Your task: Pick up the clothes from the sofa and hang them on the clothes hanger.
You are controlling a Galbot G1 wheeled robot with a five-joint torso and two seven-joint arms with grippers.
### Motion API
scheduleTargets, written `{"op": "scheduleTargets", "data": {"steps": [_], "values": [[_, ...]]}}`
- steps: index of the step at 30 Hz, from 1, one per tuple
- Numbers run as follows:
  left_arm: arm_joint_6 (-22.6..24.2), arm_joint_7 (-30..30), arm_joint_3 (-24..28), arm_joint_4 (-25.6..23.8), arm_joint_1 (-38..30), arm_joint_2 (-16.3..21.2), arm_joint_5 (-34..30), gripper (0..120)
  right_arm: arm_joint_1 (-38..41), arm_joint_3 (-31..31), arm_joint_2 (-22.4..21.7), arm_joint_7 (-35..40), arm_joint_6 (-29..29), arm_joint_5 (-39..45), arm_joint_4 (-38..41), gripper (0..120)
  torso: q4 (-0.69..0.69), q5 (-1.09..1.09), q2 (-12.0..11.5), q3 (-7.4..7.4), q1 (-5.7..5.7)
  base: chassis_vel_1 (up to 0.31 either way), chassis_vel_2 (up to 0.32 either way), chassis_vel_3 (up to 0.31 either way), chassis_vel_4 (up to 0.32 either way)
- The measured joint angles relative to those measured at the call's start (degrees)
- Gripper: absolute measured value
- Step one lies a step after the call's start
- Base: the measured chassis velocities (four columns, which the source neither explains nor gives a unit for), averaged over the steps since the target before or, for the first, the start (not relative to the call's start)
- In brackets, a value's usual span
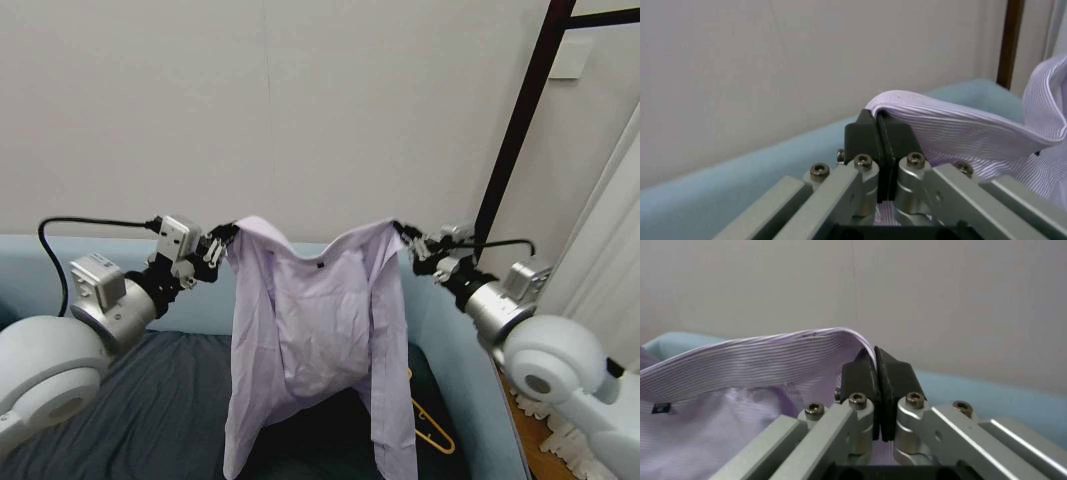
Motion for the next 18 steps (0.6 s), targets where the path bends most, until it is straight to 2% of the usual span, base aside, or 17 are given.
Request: {"op": "scheduleTargets", "data": {"steps": [3,4,7,9,14,18], "values": [[0.62,-0.04,1.53,4.64,3.92,-4.38,1.82,0,-1.38,-5.50,5.98,0.46,-0.37,-1.64,-5.43,0,0.00,0.01,0.00,0.00,0.00,0.000,0.000,0.000,0.000],[0.62,-0.04,1.53,4.64,3.92,-4.38,1.82,0,-1.38,-5.50,5.98,0.46,-0.37,-1.64,-5.43,0,0.00,0.01,0.00,0.00,0.00,0.000,0.000,0.000,0.000],[0.00,1.30,3.13,11.34,8.79,-8.18,7.16,0,-1.87,-10.72,12.66,0.02,0.47,-6.19,-12.92,0,0.02,0.00,-0.01,0.01,0.00,0.000,0.000,0.000,0.000],[-0.89,2.28,3.33,14.54,11.11,-10.34,9.89,0,-2.16,-12.38,15.63,-0.77,1.07,-8.49,-17.14,0,0.02,-0.01,-0.01,0.01,0.00,0.000,0.000,0.000,0.000],[-1.72,2.73,4.32,17.70,12.12,-13.12,12.11,0,-1.77,-14.19,19.45,-1.41,2.36,-11.07,-23.93,0,0.01,0.01,-0.02,0.01,0.00,0.000,0.000,0.000,0.000],[-2.16,2.59,6.74,22.07,8.93,-15.88,13.10,0,1.07,-15.19,23.83,-2.00,3.13,-12.26,-31.56,0,-0.01,0.01,-0.01,0.00,0.00,0.000,0.000,0.000,0.000]]}}
